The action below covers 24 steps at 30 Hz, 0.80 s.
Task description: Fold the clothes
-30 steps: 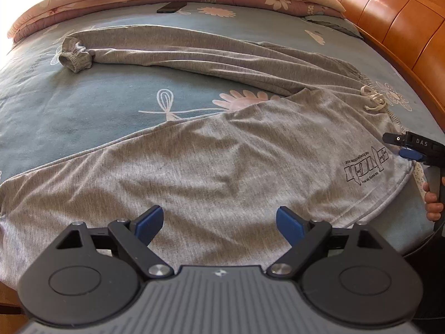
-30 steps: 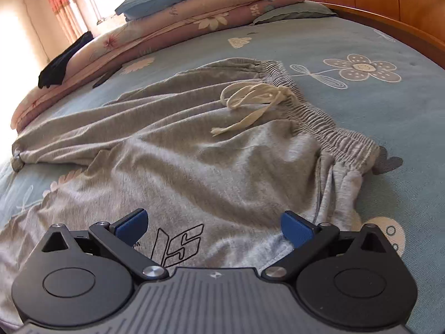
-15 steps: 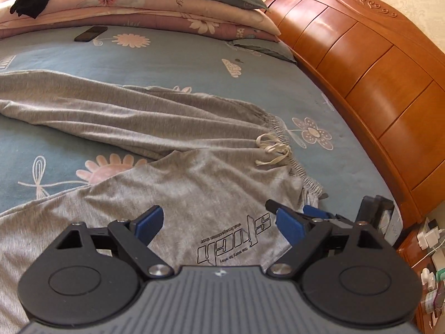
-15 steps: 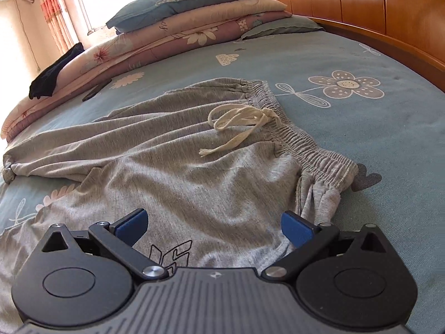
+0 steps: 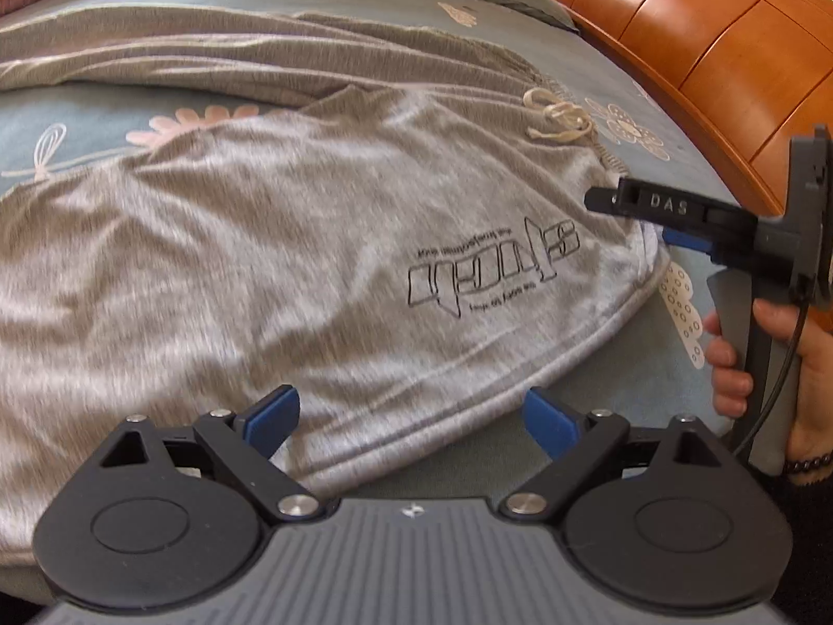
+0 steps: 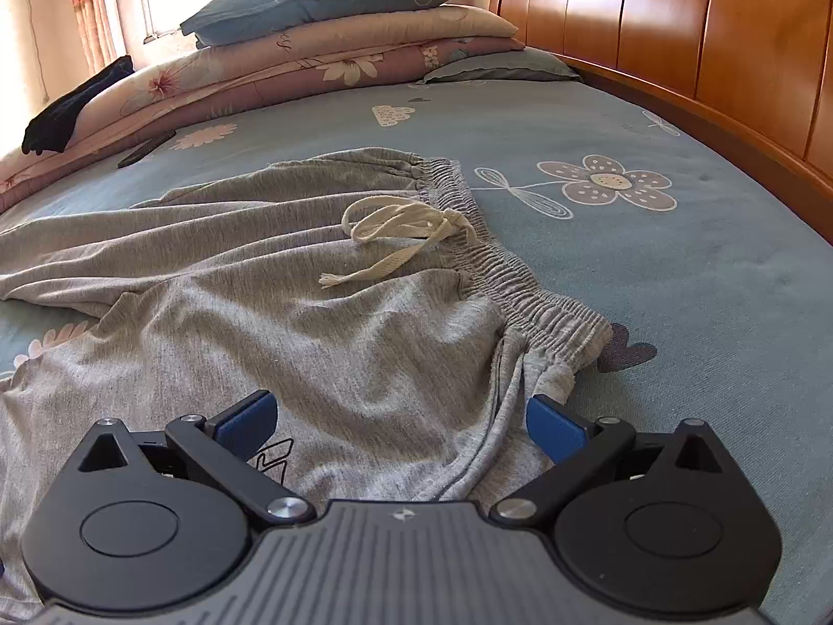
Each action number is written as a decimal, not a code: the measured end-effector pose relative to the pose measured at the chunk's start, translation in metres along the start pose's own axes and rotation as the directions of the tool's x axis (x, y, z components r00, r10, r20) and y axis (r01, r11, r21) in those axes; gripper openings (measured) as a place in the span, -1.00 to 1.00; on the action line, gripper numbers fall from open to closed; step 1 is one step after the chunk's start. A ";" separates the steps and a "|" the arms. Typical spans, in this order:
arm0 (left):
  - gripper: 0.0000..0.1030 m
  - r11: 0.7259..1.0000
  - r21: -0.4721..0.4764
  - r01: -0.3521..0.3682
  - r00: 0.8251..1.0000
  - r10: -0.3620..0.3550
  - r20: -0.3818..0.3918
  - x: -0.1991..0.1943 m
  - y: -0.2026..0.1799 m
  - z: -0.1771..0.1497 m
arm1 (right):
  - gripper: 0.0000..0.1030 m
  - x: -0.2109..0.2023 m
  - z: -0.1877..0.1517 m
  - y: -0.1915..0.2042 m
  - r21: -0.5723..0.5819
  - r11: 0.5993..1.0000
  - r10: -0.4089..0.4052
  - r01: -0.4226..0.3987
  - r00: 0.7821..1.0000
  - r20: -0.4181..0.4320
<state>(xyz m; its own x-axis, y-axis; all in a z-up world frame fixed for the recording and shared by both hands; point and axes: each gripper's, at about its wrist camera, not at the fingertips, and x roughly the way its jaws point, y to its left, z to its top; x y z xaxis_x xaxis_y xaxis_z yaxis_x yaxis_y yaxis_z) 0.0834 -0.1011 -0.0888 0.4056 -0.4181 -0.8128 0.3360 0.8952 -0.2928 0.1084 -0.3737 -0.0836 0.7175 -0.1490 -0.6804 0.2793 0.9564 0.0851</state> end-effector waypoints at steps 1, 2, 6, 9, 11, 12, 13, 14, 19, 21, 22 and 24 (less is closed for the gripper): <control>0.82 1.000 0.005 0.002 1.000 -0.002 0.020 -0.003 -0.001 -0.008 | 1.00 0.000 -0.001 0.000 -0.005 1.000 -0.006 0.006 1.000 -0.001; 0.88 1.000 0.014 0.004 1.000 -0.004 0.016 -0.005 -0.003 -0.013 | 1.00 0.000 -0.001 0.000 -0.011 1.000 -0.010 0.010 1.000 -0.001; 0.89 0.995 0.098 0.015 1.000 -0.017 0.020 -0.015 -0.022 -0.025 | 1.00 -0.008 -0.003 -0.002 -0.011 1.000 0.013 -0.013 1.000 0.019; 0.89 0.983 0.180 -0.026 0.994 0.005 0.113 -0.025 -0.036 -0.024 | 1.00 -0.022 -0.005 -0.010 0.018 0.998 0.052 -0.054 0.996 0.073; 0.89 0.966 0.248 -0.070 0.988 0.034 0.148 -0.022 -0.045 -0.022 | 1.00 -0.030 -0.005 -0.026 0.080 0.993 0.077 -0.086 0.991 0.109; 0.89 0.955 0.281 -0.093 0.985 0.047 0.164 -0.019 -0.049 -0.022 | 1.00 -0.034 -0.005 -0.035 0.116 0.988 0.087 -0.102 0.988 0.125; 0.89 0.943 0.313 -0.115 0.982 0.060 0.180 -0.017 -0.054 -0.021 | 1.00 -0.037 -0.005 -0.043 0.151 0.981 0.097 -0.118 0.985 0.141; 0.89 0.935 0.329 -0.134 0.979 0.073 0.192 -0.013 -0.057 -0.021 | 1.00 -0.038 -0.005 -0.052 0.192 0.973 0.101 -0.128 0.984 0.144; 0.89 0.963 0.253 -0.088 0.993 0.065 0.095 0.012 -0.050 -0.024 | 1.00 -0.024 -0.010 -0.086 0.395 0.908 0.116 -0.136 0.990 0.075; 0.90 0.960 0.266 -0.091 0.993 0.066 0.102 0.011 -0.052 -0.031 | 1.00 -0.019 -0.011 -0.089 0.428 0.892 0.133 -0.145 0.989 0.058; 0.90 0.958 0.272 -0.094 0.992 0.068 0.103 0.009 -0.054 -0.034 | 1.00 -0.017 -0.012 -0.089 0.432 0.890 0.136 -0.145 0.989 0.051; 0.90 0.959 0.268 -0.091 0.992 0.062 0.113 0.005 -0.054 -0.037 | 1.00 -0.014 -0.011 -0.085 0.425 0.894 0.139 -0.142 0.990 0.038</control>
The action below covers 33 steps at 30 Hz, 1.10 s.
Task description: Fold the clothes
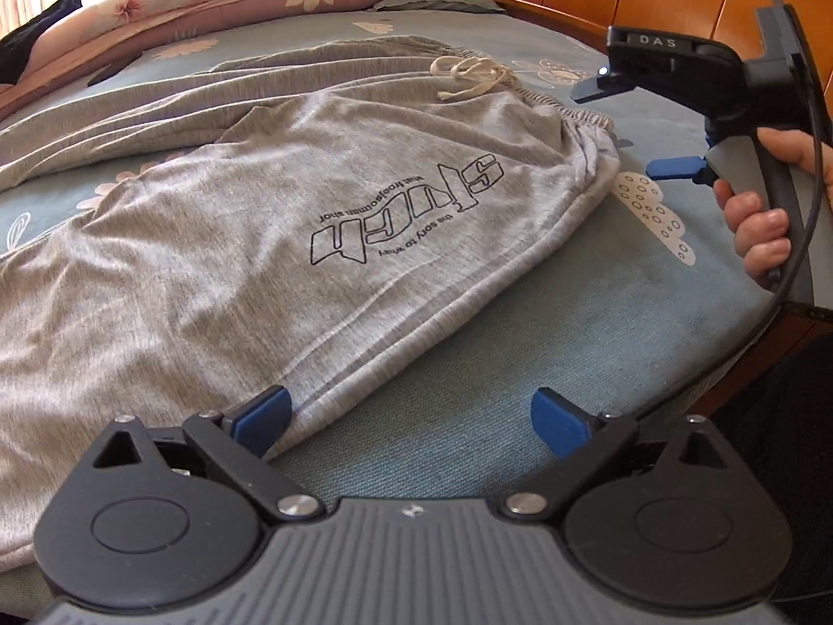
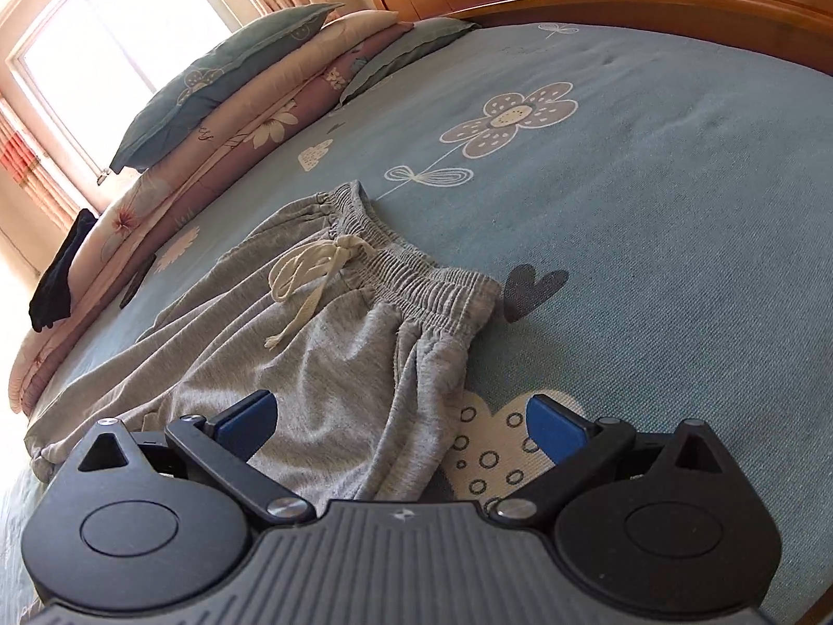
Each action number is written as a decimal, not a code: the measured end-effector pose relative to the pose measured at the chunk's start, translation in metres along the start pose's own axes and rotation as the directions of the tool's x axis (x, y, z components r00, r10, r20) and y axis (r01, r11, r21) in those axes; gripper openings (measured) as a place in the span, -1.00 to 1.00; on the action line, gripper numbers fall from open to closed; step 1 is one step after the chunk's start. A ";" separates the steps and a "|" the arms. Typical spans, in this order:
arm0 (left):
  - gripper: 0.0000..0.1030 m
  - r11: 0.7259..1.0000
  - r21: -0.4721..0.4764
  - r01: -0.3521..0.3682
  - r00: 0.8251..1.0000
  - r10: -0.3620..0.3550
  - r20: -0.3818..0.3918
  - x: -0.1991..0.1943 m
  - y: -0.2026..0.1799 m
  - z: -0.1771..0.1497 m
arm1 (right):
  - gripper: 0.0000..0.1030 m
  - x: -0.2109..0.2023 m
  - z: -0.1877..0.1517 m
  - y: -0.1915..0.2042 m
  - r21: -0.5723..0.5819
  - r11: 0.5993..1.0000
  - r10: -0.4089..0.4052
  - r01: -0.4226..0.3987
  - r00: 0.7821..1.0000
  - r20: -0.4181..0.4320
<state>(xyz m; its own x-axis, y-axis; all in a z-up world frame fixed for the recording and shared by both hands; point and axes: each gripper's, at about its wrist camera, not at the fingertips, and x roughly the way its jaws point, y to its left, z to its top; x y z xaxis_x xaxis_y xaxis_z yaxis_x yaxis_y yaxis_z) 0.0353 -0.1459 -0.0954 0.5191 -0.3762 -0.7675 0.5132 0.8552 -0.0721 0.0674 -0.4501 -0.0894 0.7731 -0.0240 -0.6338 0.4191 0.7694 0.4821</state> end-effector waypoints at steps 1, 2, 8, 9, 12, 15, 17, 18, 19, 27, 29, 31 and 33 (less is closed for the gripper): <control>0.90 1.000 -0.015 0.006 1.000 -0.006 0.022 -0.004 0.002 0.000 | 1.00 0.002 -0.001 0.002 -0.008 1.000 -0.003 0.003 1.000 -0.009; 0.90 1.000 -0.029 0.007 0.999 -0.006 0.045 -0.008 0.004 0.000 | 1.00 0.004 -0.002 0.004 -0.013 1.000 -0.008 0.008 1.000 -0.018; 0.90 0.988 -0.139 -0.062 0.992 0.076 0.099 -0.011 0.035 0.013 | 1.00 0.022 -0.008 0.008 -0.027 0.999 -0.041 0.039 0.995 -0.096; 0.90 0.983 -0.172 -0.061 0.993 0.077 0.084 -0.008 0.041 0.012 | 1.00 0.023 -0.009 0.010 -0.041 0.998 -0.048 0.044 0.994 -0.095; 0.92 0.968 -0.249 -0.026 0.999 0.036 0.037 0.003 0.054 0.005 | 1.00 0.024 -0.013 0.017 -0.093 0.993 -0.075 0.066 0.992 -0.097; 0.95 0.970 -0.242 -0.007 0.997 0.026 0.075 0.002 0.054 -0.002 | 1.00 0.028 -0.017 0.024 -0.159 0.983 -0.111 0.095 0.989 -0.098; 0.98 0.967 -0.256 0.008 0.996 0.014 0.083 0.002 0.056 -0.003 | 1.00 0.029 -0.020 0.027 -0.190 0.975 -0.131 0.111 0.987 -0.093; 0.98 0.965 -0.263 0.014 0.996 0.009 0.086 0.002 0.057 -0.003 | 1.00 0.030 -0.021 0.028 -0.199 0.973 -0.136 0.116 0.986 -0.091; 0.98 0.963 -0.267 0.017 0.996 0.006 0.086 0.001 0.058 -0.003 | 1.00 0.030 -0.020 0.028 -0.203 0.972 -0.137 0.116 0.986 -0.091; 0.98 0.972 -0.236 -0.003 0.996 0.024 0.085 0.002 0.052 -0.004 | 1.00 0.023 -0.006 0.000 0.014 1.000 -0.019 0.020 0.997 -0.071; 0.98 0.976 -0.218 -0.020 0.997 0.037 0.073 0.003 0.049 -0.003 | 1.00 0.023 -0.005 -0.003 0.048 0.999 -0.009 0.013 0.998 -0.066; 0.98 0.976 -0.213 -0.032 0.997 0.045 0.056 0.003 0.047 0.000 | 1.00 0.024 -0.005 -0.003 0.050 0.999 -0.013 0.016 0.998 -0.061; 0.98 0.976 -0.213 -0.040 0.998 0.049 0.038 0.002 0.047 0.003 | 1.00 0.025 -0.007 0.000 0.040 0.999 -0.023 0.025 0.998 -0.055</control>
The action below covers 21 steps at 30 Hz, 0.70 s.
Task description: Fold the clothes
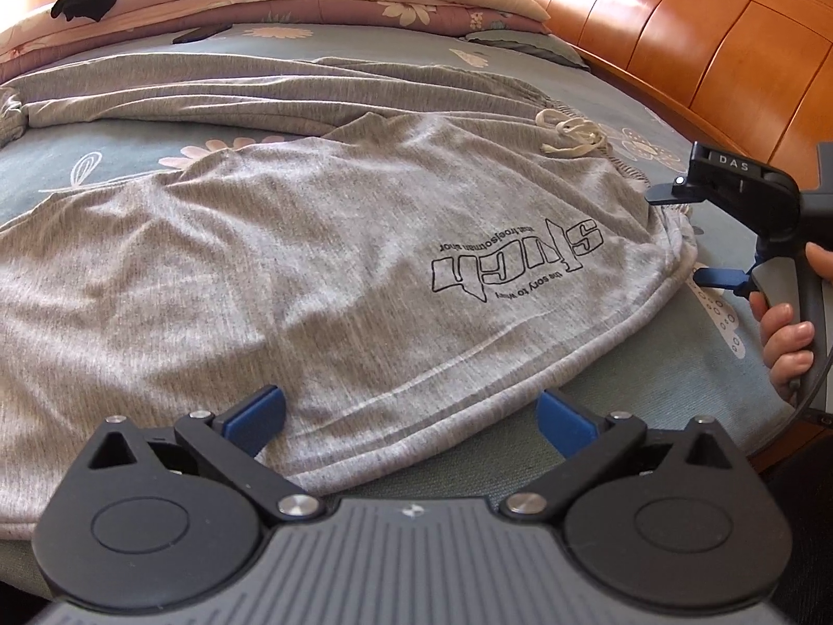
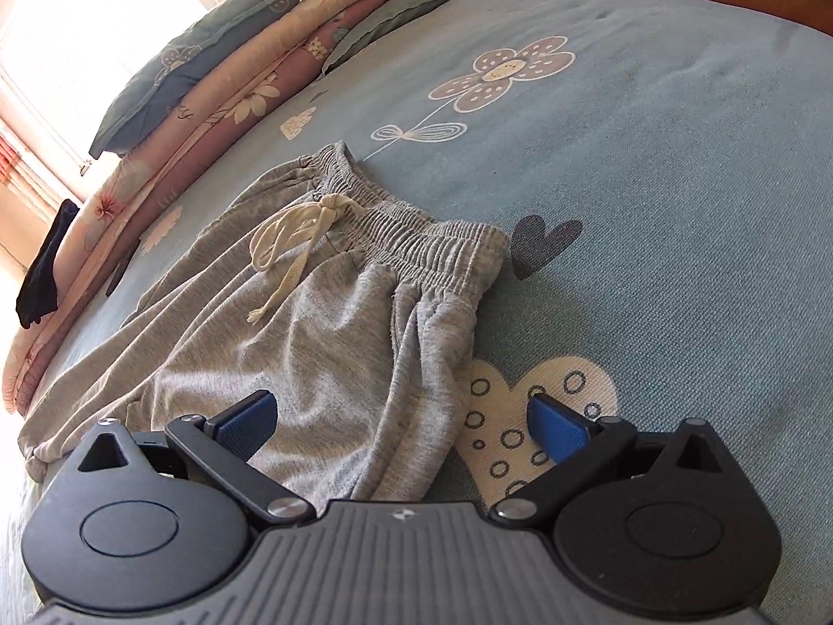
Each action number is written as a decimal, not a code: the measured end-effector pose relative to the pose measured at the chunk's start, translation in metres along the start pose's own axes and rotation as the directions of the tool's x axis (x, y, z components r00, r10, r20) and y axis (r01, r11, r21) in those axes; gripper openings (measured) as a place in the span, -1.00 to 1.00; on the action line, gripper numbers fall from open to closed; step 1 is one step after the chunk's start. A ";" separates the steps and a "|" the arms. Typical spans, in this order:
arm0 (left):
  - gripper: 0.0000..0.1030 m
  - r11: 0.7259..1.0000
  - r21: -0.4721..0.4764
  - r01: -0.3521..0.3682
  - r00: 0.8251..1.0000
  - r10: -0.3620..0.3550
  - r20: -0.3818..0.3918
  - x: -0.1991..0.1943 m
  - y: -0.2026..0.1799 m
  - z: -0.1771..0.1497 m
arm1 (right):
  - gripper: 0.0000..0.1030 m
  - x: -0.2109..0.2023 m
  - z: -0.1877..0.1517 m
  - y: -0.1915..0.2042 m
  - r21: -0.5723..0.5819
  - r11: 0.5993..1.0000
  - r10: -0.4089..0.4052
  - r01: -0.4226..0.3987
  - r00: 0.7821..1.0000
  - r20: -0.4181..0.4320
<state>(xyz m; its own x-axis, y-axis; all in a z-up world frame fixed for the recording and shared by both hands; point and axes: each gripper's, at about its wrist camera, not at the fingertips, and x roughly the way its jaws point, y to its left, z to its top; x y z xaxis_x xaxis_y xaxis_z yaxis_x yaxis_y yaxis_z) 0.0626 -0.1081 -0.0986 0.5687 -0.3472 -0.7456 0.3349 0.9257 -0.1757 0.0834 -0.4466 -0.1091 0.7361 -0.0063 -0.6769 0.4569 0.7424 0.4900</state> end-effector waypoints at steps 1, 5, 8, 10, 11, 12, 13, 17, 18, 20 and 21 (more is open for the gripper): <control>0.98 1.000 -0.006 0.009 1.000 -0.009 -0.006 -0.001 0.001 0.003 | 1.00 0.000 -0.002 0.002 -0.009 1.000 -0.008 0.008 1.000 0.009; 0.98 0.999 0.002 0.054 0.997 -0.054 0.063 -0.010 0.005 0.023 | 1.00 0.003 -0.014 0.016 -0.120 0.991 -0.061 0.065 0.997 0.043; 0.98 0.998 0.004 0.060 0.995 -0.060 0.080 -0.008 0.012 0.042 | 1.00 0.006 -0.016 0.025 -0.206 0.974 -0.095 0.099 0.995 0.028; 0.98 0.997 -0.005 0.072 0.995 -0.071 0.067 -0.001 0.019 0.058 | 1.00 0.006 -0.018 0.029 -0.238 0.964 -0.114 0.117 0.993 0.023; 0.98 0.997 -0.009 0.077 0.995 -0.077 0.063 0.002 0.022 0.066 | 1.00 0.006 -0.018 0.030 -0.253 0.959 -0.122 0.124 0.992 0.022; 0.98 0.997 -0.010 0.082 0.995 -0.081 0.064 0.005 0.026 0.074 | 1.00 0.006 -0.019 0.032 -0.268 0.955 -0.128 0.129 0.992 0.021; 0.98 0.996 -0.004 0.084 0.994 -0.084 0.065 0.007 0.029 0.082 | 1.00 0.005 -0.019 0.033 -0.283 0.950 -0.129 0.130 0.991 0.022; 0.98 0.995 0.068 0.070 0.990 -0.078 0.119 0.009 0.039 0.110 | 1.00 -0.028 0.004 0.031 -0.296 0.953 -0.033 0.067 0.993 0.118; 0.98 0.994 0.084 0.066 0.989 -0.077 0.130 0.011 0.042 0.117 | 1.00 -0.040 0.019 0.036 -0.318 0.946 -0.009 0.058 0.988 0.154; 0.98 0.994 0.085 0.071 0.989 -0.082 0.124 0.022 0.051 0.130 | 1.00 -0.065 0.057 0.055 -0.401 0.913 0.019 0.078 0.973 0.230; 0.98 0.994 0.076 0.084 0.990 -0.092 0.111 0.028 0.054 0.136 | 1.00 -0.076 0.079 0.071 -0.458 0.882 0.027 0.110 0.959 0.281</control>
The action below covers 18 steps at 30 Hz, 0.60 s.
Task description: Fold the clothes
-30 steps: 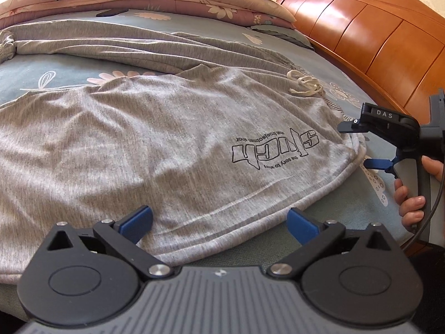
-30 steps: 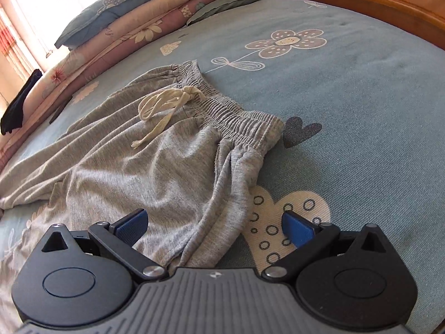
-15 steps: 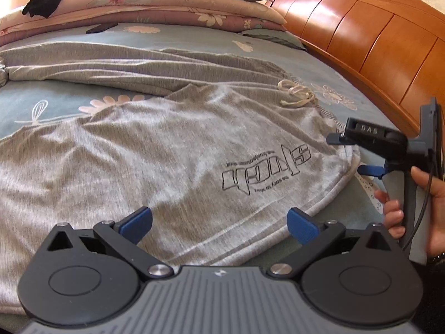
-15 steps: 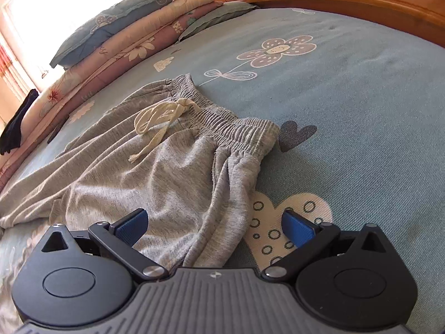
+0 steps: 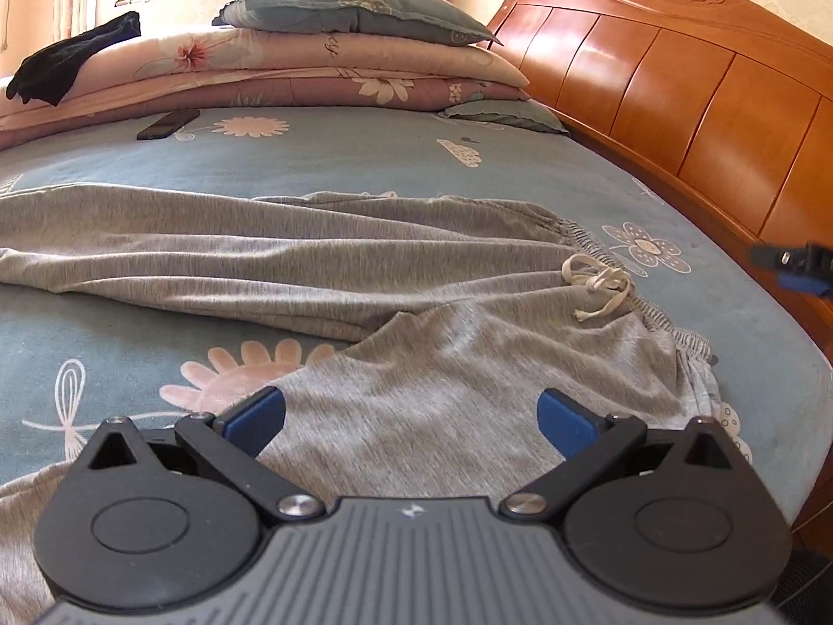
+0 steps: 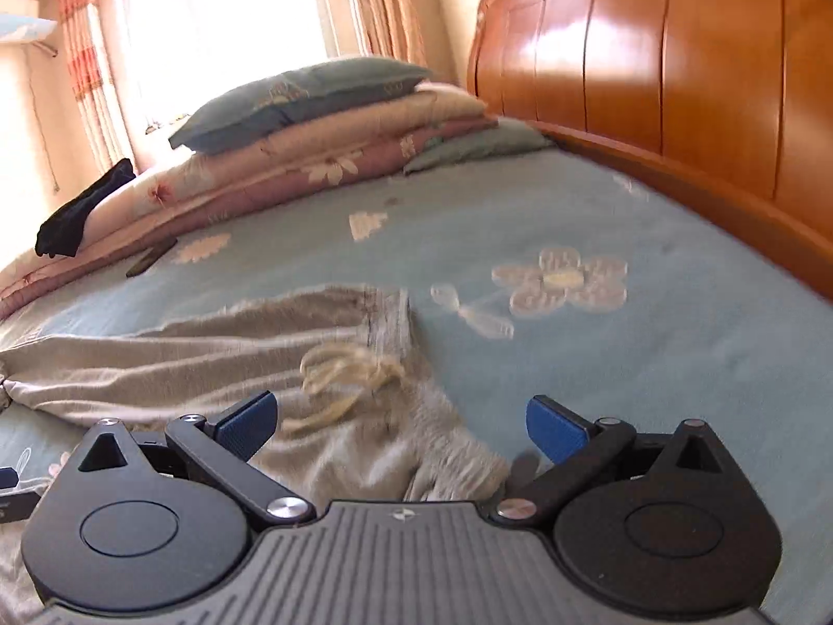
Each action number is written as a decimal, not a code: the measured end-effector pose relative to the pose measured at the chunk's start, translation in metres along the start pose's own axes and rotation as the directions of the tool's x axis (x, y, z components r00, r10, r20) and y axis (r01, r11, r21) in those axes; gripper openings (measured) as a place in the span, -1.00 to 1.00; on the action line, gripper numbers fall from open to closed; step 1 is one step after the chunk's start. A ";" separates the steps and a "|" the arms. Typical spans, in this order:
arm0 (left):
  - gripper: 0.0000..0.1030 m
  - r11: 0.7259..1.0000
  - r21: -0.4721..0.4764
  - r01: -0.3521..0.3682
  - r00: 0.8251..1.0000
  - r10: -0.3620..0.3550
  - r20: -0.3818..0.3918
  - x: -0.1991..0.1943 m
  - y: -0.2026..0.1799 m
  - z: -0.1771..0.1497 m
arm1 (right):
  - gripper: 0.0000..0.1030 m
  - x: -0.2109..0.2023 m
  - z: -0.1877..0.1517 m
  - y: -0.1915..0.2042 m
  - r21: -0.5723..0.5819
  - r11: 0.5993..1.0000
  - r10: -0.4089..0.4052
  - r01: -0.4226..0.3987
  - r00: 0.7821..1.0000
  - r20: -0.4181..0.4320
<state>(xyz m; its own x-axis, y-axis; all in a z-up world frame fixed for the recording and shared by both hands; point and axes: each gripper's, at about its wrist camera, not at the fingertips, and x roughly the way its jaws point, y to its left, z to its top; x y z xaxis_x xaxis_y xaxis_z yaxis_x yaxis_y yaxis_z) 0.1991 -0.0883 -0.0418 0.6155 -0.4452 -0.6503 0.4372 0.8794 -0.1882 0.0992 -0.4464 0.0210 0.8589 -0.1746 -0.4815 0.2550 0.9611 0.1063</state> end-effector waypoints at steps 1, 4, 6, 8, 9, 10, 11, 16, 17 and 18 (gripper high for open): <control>0.98 1.000 -0.010 0.017 1.000 -0.017 -0.013 0.007 0.003 0.003 | 1.00 -0.002 0.027 0.005 -0.063 0.998 0.001 0.001 0.999 0.034; 0.98 0.997 -0.023 0.075 0.996 -0.076 -0.056 0.027 0.006 0.008 | 0.90 0.018 0.095 0.034 -0.224 0.969 0.115 -0.104 0.993 0.036; 0.98 0.994 -0.014 0.106 0.990 -0.107 -0.087 0.040 0.007 0.008 | 0.66 0.048 0.121 0.063 -0.303 0.935 0.189 -0.184 0.982 -0.012; 0.98 0.993 -0.011 0.113 0.986 -0.114 -0.121 0.052 0.012 0.007 | 0.54 0.091 0.126 0.091 -0.379 0.889 0.239 -0.258 0.966 -0.099; 0.98 0.994 -0.009 0.110 0.984 -0.110 -0.143 0.058 0.014 0.007 | 0.48 0.116 0.122 0.108 -0.423 0.857 0.255 -0.295 0.955 -0.148; 0.98 0.995 -0.006 0.100 0.981 -0.099 -0.166 0.064 0.017 0.006 | 0.47 0.138 0.116 0.124 -0.463 0.826 0.263 -0.322 0.946 -0.188; 0.98 0.996 -0.002 0.089 0.979 -0.088 -0.182 0.069 0.020 0.005 | 0.47 0.160 0.108 0.141 -0.497 0.796 0.265 -0.345 0.937 -0.226; 0.98 0.994 -0.047 0.100 0.981 -0.106 -0.160 0.081 0.041 -0.001 | 0.32 0.242 0.070 0.211 -0.598 0.650 0.286 -0.469 0.880 -0.379; 0.98 0.992 -0.057 0.111 0.982 -0.119 -0.145 0.081 0.044 -0.003 | 0.32 0.255 0.067 0.219 -0.612 0.628 0.284 -0.481 0.874 -0.395; 0.98 0.991 -0.052 0.120 0.983 -0.126 -0.136 0.080 0.045 -0.004 | 0.31 0.267 0.064 0.226 -0.622 0.610 0.279 -0.492 0.867 -0.412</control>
<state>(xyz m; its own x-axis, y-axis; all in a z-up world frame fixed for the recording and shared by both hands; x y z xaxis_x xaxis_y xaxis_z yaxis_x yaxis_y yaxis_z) 0.2658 -0.0838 -0.1053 0.4609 -0.5251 -0.7154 0.4732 0.8274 -0.3024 0.4142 -0.2894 -0.0275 0.6328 0.2050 -0.7467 -0.5431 0.8048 -0.2393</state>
